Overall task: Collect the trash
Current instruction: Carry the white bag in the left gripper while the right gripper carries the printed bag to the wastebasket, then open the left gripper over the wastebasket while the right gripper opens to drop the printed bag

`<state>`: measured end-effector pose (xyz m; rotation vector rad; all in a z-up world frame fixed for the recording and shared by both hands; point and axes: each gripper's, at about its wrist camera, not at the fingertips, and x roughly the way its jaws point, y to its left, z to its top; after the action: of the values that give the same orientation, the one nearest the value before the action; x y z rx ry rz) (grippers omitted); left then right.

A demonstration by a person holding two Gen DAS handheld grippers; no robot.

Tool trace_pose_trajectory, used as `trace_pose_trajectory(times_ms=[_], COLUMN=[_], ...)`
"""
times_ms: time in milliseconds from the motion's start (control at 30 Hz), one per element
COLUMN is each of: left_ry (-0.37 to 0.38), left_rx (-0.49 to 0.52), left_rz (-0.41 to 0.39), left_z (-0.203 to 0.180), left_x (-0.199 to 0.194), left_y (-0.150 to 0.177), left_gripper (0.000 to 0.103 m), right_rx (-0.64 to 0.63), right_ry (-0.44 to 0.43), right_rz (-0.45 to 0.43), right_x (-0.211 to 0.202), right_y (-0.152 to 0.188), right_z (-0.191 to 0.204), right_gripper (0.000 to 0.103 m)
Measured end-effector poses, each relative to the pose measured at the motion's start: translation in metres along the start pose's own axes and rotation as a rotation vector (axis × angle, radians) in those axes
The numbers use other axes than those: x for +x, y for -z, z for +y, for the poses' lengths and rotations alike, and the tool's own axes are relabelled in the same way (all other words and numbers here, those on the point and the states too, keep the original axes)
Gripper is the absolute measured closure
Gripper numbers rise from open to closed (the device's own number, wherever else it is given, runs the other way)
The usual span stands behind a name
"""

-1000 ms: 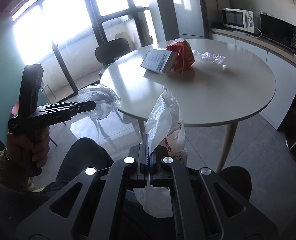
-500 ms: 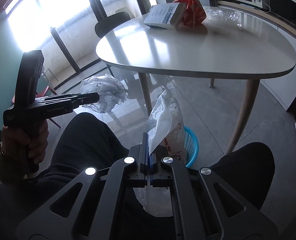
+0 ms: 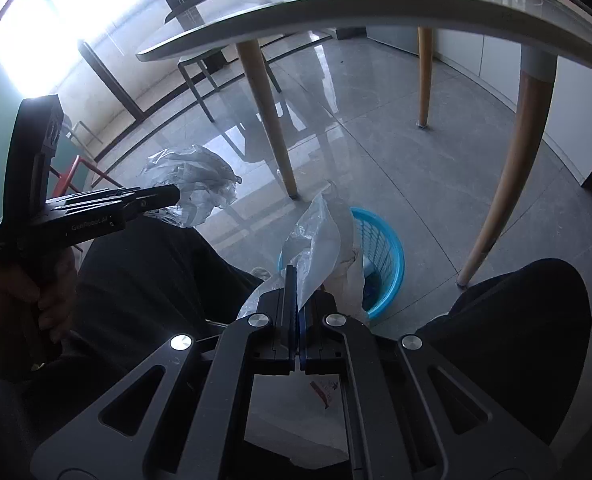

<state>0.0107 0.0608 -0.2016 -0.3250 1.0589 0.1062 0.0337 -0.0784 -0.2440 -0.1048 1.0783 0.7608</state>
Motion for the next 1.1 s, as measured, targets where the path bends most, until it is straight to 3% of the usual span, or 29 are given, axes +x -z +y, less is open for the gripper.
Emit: trace_pose_trajectory(times_ms=[433,800,1100], left_ry=[-0.008,-0.051,-0.034], left_rx=[-0.053,-0.077,-0.139], left_rz=[0.083,0.162,0.235], left_z=[0.008,0.004,0.019], left_x=[0.046,0.093,0.129], left_y=[-0.006,-0.015,-0.021], left_gripper=[0.084,0.084,0.084], right_rx=[0.026,0.106,0.158], right_ry=[0.054,0.043,0.032], right_rz=[0.046,0.137,0.194], right_x=[0.05,0.1,0.146], right_y=[-0.009,-0.017,-0.025], right_z=[-0.012,-0.029,-0.042], right_gripper=[0.103,0.103,0.103])
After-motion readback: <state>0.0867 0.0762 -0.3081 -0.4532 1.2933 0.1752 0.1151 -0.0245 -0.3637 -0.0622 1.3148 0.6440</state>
